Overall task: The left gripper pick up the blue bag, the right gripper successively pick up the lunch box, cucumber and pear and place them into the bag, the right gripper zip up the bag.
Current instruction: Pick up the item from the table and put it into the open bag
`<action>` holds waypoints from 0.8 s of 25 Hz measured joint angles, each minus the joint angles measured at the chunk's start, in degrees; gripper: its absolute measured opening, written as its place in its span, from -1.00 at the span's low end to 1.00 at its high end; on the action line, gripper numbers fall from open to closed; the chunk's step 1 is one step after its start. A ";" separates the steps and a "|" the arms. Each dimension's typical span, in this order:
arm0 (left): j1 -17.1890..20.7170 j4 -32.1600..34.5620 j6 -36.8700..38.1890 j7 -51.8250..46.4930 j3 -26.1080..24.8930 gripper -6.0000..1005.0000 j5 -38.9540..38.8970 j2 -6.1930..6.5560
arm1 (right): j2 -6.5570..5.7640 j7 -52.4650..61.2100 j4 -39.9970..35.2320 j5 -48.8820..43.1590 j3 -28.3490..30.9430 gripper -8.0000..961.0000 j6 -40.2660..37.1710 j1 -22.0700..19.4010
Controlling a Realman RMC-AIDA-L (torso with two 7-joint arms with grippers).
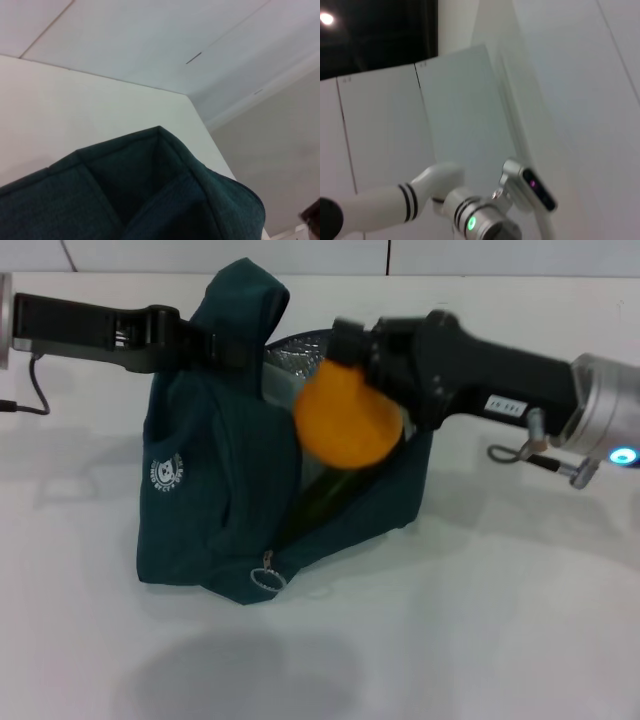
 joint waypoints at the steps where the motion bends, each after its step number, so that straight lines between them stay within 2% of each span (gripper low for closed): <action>1: -0.26 0.01 0.01 0.01 -0.01 -0.91 0.00 -0.01 | 0.00 0.22 0.00 0.00 -0.72 -0.90 0.57 0.00; 8: -0.43 0.01 0.06 0.03 0.43 -0.91 0.00 -0.02 | 0.04 0.81 0.00 0.07 -6.01 -0.91 5.36 0.90; 20: -0.27 -0.08 0.07 0.07 0.61 -0.91 0.00 -0.19 | 0.04 1.33 0.00 1.07 -6.63 -0.90 7.61 0.92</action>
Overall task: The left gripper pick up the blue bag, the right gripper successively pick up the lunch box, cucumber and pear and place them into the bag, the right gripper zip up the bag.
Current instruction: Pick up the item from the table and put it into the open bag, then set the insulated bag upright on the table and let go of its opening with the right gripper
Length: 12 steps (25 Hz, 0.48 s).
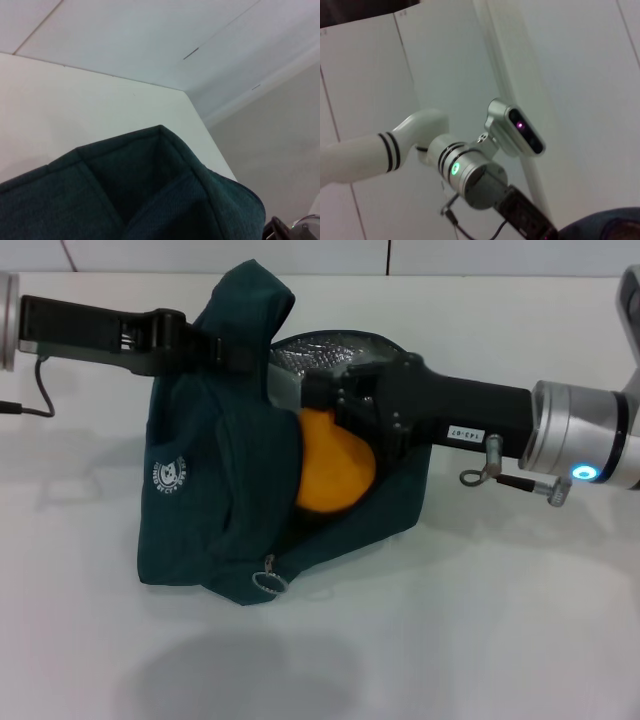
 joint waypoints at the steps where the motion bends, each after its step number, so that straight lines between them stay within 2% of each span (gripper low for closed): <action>1: 0.05 -0.01 -0.01 0.04 0.00 -0.91 0.00 -0.01 | 0.00 0.12 0.00 0.39 0.01 -0.90 -0.05 -0.21; 6: 0.42 -0.01 -0.04 0.14 0.00 -0.91 0.00 0.00 | -0.11 1.22 -0.35 4.51 0.17 -0.90 -0.80 -2.42; 12: 0.48 -0.01 -0.08 0.15 -0.02 -0.91 0.00 0.00 | -0.71 9.69 0.64 11.45 0.64 -0.48 -0.80 -8.04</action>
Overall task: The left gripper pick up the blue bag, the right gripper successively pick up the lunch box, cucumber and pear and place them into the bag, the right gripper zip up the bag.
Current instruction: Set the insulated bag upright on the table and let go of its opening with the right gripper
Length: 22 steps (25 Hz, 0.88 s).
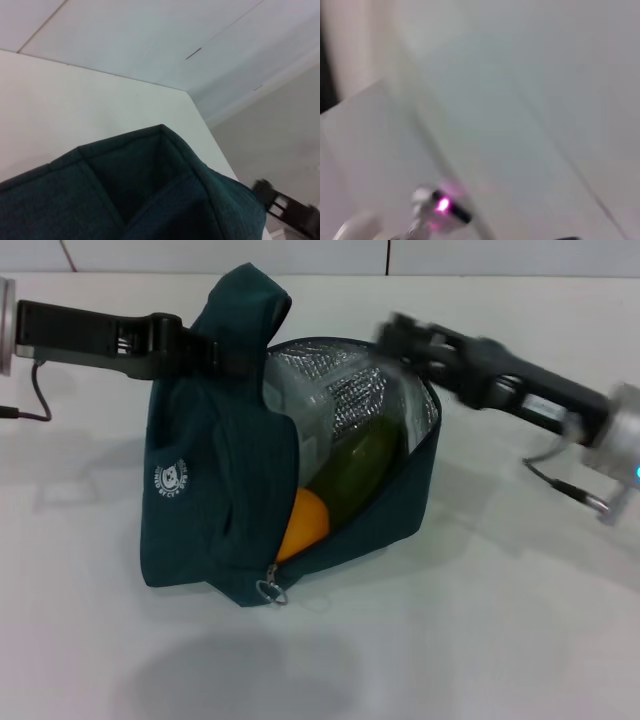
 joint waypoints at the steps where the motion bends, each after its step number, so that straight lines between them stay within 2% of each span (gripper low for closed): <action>1: -0.01 0.00 -0.01 0.00 0.00 -0.91 0.00 0.00 | -0.04 2.11 0.62 0.56 0.52 -0.40 0.00 -0.99; 5: -0.14 0.00 -0.02 -0.02 0.01 -0.91 0.00 0.00 | -0.10 12.91 5.32 1.02 2.56 -0.09 0.01 -3.09; 10: -0.25 0.01 -0.01 -0.08 0.00 -0.91 0.00 -0.01 | -0.05 23.40 10.47 0.37 2.00 0.39 0.15 -2.12; 22: -0.67 0.01 0.00 -0.09 0.01 -0.91 0.00 -0.24 | 0.48 26.65 11.09 -1.88 -4.07 0.40 7.12 2.83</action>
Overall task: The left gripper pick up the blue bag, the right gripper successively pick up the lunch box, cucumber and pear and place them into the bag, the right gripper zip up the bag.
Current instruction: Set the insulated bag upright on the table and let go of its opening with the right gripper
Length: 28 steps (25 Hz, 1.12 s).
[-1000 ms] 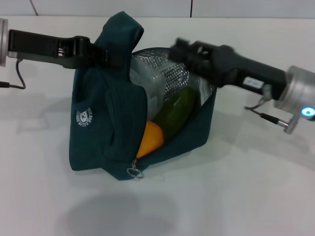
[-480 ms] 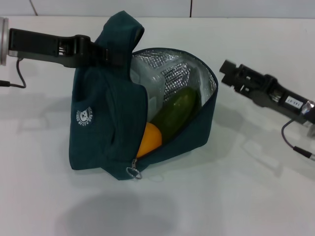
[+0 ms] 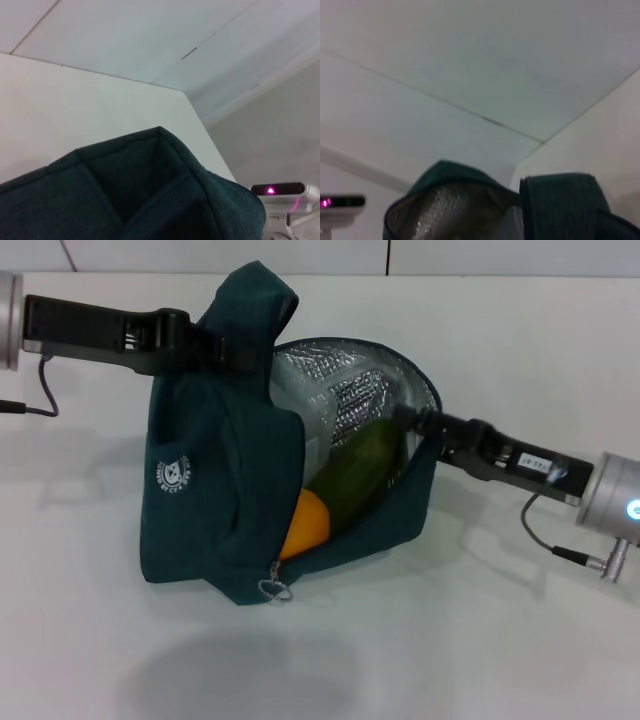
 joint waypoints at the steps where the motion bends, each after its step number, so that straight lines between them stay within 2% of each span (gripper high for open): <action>1: 0.00 0.00 0.00 0.00 0.00 -0.91 0.01 0.00 | 0.00 -0.11 -0.02 -0.68 -0.03 0.41 0.10 0.26; 7: 0.08 0.00 0.00 0.02 0.00 -0.91 0.08 -0.03 | -0.25 -3.44 -0.38 -2.10 0.28 0.37 -1.02 0.01; 13: 0.06 0.00 0.00 0.08 0.04 -0.91 0.09 -0.03 | -0.23 -4.44 -0.51 -1.82 0.58 -0.09 -2.16 -0.14; 18: 0.04 0.00 0.06 -0.04 0.09 -0.91 0.09 -0.11 | -0.28 -6.18 -0.40 -1.67 1.59 -0.58 -3.15 -0.15; 23: -0.01 0.00 0.86 -1.64 1.50 -0.91 -0.25 -0.29 | -1.02 -9.19 -0.44 -1.85 6.90 -0.78 -10.67 -1.85; 28: -0.35 -0.15 1.12 -3.23 2.79 -0.91 -0.71 -1.28 | -2.74 -11.14 -0.50 -2.01 11.99 -0.86 -19.75 -4.81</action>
